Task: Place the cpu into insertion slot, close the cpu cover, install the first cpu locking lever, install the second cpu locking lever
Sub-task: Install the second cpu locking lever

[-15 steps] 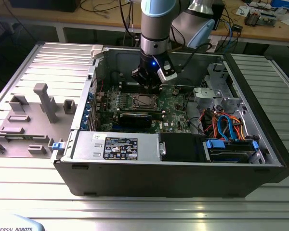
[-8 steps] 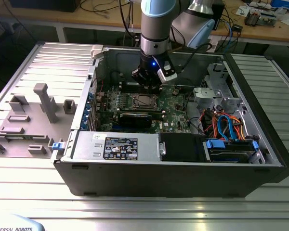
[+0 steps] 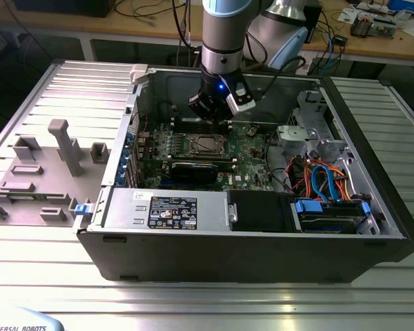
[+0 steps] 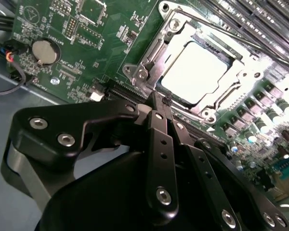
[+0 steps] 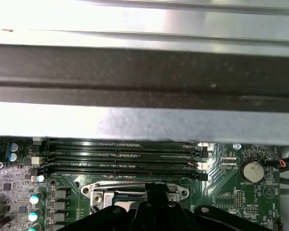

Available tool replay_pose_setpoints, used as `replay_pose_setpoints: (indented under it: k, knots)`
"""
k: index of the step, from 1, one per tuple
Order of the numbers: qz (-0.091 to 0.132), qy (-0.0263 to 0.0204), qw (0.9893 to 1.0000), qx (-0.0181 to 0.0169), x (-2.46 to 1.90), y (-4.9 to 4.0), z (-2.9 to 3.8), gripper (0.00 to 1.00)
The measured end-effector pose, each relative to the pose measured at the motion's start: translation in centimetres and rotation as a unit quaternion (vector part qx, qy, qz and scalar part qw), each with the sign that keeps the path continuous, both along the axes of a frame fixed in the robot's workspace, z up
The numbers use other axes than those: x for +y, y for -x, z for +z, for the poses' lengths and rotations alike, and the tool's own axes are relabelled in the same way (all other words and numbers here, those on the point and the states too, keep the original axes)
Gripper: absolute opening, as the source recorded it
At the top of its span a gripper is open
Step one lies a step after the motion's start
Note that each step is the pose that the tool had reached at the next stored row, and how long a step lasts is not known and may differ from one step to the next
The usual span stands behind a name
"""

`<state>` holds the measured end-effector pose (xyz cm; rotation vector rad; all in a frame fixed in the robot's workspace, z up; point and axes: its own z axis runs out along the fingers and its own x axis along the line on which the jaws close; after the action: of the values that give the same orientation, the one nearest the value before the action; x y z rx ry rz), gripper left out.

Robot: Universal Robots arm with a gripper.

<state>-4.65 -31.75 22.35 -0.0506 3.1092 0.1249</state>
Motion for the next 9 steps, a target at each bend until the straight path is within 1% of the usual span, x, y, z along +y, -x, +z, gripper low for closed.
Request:
replay_pose_setpoints:
  k: [5, 9]
  knots:
    - [0.0, 0.0, 1.0, 0.0, -0.03, 0.0, 0.04, 0.11]
    - [0.0, 0.0, 1.0, 0.0, -0.15, 0.0, 0.02, 0.11]
